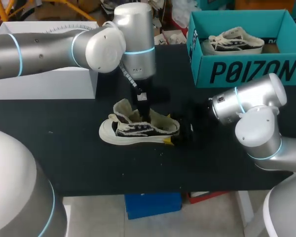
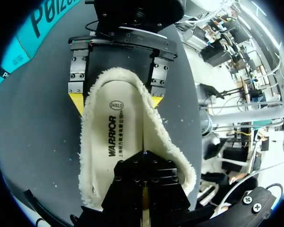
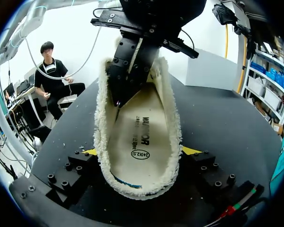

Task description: Take the shoe out of the shoebox, open the shoe tongue, remove and reinsert the insole, then place the shoe into the shoebox

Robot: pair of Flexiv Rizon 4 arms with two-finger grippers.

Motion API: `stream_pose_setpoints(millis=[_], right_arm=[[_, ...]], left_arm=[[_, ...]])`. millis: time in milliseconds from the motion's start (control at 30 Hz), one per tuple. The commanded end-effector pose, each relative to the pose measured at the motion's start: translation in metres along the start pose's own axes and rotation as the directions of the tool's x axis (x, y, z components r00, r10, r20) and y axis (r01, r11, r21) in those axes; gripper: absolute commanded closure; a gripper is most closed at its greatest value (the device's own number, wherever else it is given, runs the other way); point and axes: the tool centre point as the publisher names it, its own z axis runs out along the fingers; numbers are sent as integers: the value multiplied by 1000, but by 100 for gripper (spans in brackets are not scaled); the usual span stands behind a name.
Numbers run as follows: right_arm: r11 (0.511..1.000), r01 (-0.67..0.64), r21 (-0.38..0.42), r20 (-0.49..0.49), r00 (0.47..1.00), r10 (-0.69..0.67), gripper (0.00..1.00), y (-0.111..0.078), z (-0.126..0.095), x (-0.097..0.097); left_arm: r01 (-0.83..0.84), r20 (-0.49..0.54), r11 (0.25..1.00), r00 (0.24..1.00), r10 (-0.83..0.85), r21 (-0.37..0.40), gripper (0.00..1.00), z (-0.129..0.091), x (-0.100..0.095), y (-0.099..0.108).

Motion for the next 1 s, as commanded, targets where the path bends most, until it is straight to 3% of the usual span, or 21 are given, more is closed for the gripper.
stream_pose_setpoints(millis=[33, 900, 933, 967, 1000], right_arm=[[1000, -1, 1, 2, 1000, 1, 100, -4, 1, 0], [1000, -1, 1, 2, 1000, 1, 100, -4, 1, 0], [1000, -1, 1, 2, 1000, 1, 100, -4, 1, 0], [1000, -1, 1, 2, 1000, 1, 100, -4, 1, 0], [1000, -1, 1, 2, 1000, 1, 100, -4, 1, 0]], left_arm=[[5, 0, 1000, 1000, -5, -6, 100, 8, 1, -1], [43, 6, 999, 999, -43, -3, 100, 33, -1, -1], [45, 9, 999, 999, -45, -2, 90, 33, -1, -1], [45, 11, 999, 999, -45, -2, 87, 33, -1, -1], [48, 20, 999, 999, -48, -4, 73, 34, -2, 0]])
